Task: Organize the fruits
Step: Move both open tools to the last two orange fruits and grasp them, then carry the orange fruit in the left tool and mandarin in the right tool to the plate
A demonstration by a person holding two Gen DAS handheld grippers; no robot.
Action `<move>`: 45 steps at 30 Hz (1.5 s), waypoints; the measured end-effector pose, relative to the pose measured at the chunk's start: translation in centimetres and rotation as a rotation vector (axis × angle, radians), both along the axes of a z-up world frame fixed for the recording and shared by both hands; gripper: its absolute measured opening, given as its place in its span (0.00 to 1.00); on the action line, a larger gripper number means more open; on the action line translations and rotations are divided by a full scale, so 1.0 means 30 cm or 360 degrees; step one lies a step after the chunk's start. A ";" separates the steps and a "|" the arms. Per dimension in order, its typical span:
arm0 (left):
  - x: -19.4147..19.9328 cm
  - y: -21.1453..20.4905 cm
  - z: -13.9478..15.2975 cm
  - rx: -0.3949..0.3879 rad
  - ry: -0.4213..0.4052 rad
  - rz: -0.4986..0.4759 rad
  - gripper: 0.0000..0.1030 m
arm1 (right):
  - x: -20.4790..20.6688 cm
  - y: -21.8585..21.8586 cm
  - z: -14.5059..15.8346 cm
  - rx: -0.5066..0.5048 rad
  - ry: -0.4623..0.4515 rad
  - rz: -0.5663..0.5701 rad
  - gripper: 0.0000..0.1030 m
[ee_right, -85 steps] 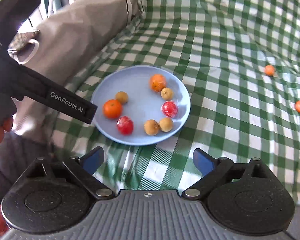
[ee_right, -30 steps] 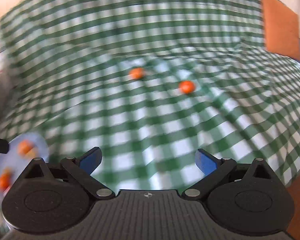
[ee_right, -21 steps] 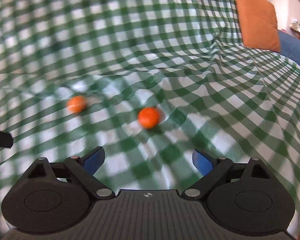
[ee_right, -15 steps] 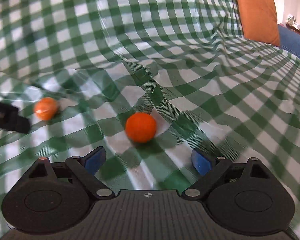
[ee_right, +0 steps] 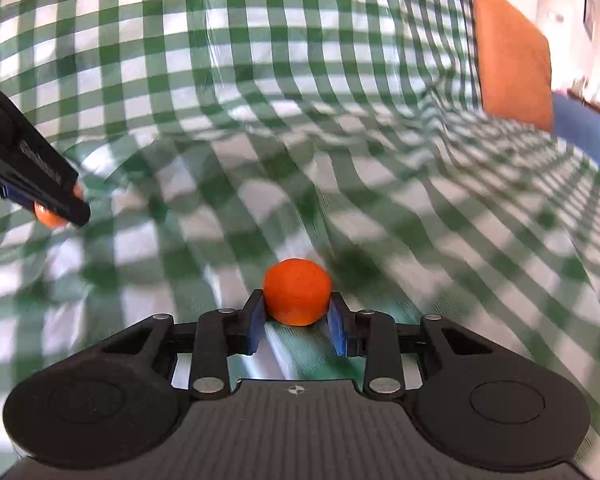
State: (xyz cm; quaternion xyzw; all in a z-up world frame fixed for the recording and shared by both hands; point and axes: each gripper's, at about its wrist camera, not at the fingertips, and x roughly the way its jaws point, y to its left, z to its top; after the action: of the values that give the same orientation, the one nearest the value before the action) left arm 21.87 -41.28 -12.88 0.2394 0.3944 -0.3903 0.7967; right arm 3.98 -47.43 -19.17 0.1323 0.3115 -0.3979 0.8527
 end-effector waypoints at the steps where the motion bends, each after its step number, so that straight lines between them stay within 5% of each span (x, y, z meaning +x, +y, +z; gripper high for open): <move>1: -0.042 0.036 0.020 0.0008 0.0004 -0.0003 0.36 | -0.032 0.023 0.022 0.0035 0.0016 0.0024 0.34; 10: -0.398 0.445 0.204 0.0055 0.0086 0.0106 0.36 | -0.380 0.351 0.256 0.0255 -0.0010 0.0299 0.34; 20: -0.617 0.859 0.385 -0.0003 0.0109 0.0323 0.36 | -0.572 0.627 0.479 0.0238 -0.0092 0.0515 0.34; 36: -0.793 1.343 0.507 -0.0097 -0.0001 0.0654 0.36 | -0.606 1.011 0.589 0.0214 -0.0075 0.0966 0.34; 45: -0.785 1.477 0.490 -0.0088 0.0037 0.0827 0.36 | -0.562 1.111 0.591 0.0186 -0.0002 0.1150 0.34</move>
State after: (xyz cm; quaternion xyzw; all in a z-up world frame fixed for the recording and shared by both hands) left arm -1.67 3.05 1.81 0.1035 0.4410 -0.1859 0.8719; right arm -12.88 -14.10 -1.45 0.0625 0.3599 -0.0525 0.9294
